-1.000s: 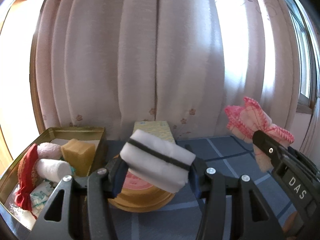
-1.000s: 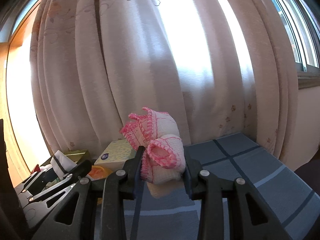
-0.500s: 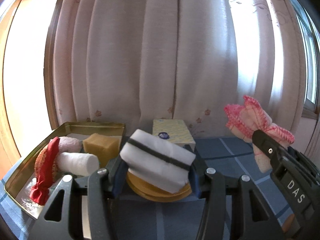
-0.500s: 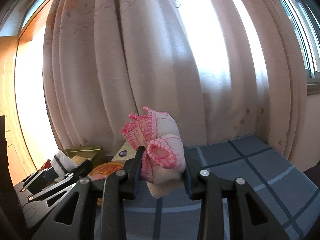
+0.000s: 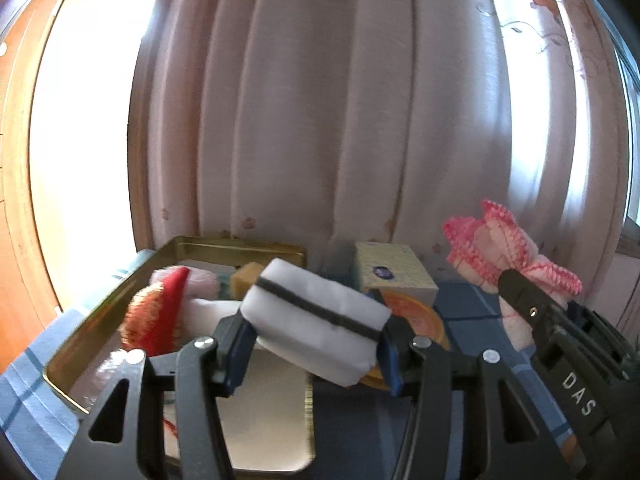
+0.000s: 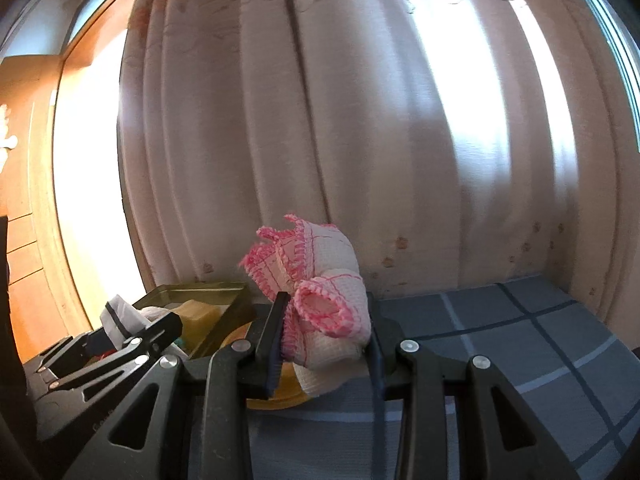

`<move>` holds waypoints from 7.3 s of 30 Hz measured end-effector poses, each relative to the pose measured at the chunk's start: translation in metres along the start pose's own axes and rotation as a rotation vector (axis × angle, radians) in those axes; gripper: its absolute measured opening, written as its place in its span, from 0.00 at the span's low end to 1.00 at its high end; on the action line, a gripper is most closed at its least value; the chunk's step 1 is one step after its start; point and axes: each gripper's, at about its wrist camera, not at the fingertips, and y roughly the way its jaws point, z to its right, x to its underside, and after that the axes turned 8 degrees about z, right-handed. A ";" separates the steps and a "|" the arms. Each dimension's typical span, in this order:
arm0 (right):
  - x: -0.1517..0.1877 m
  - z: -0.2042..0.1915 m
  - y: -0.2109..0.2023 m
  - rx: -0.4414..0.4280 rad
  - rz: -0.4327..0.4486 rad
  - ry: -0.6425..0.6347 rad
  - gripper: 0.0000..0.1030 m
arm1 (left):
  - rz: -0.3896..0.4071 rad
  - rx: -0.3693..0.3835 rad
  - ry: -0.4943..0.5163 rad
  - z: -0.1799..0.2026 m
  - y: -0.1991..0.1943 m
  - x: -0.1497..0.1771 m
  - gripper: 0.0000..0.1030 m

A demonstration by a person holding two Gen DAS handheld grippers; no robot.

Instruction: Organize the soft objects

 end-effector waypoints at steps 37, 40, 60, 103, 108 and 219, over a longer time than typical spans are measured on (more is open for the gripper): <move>-0.033 -0.110 0.135 -0.252 -0.196 -0.025 0.36 | -0.137 -0.281 0.061 -0.097 0.066 -0.071 0.51; -0.034 -0.113 0.149 -0.256 -0.225 -0.024 0.36 | -0.164 -0.286 0.060 -0.099 0.071 -0.068 0.51; -0.032 -0.113 0.194 -0.241 -0.355 0.019 0.36 | -0.318 -0.262 0.096 -0.107 0.134 -0.074 0.51; -0.030 -0.117 0.247 -0.321 -0.499 0.103 0.60 | -0.295 -0.371 0.128 -0.123 0.113 -0.066 1.00; -0.028 -0.106 0.208 -0.270 -0.311 0.105 0.61 | -0.183 -0.417 0.056 -0.132 0.079 -0.068 1.00; -0.020 -0.095 0.045 -0.126 0.254 -0.030 0.75 | 0.087 -0.421 0.025 -0.082 -0.024 -0.011 1.00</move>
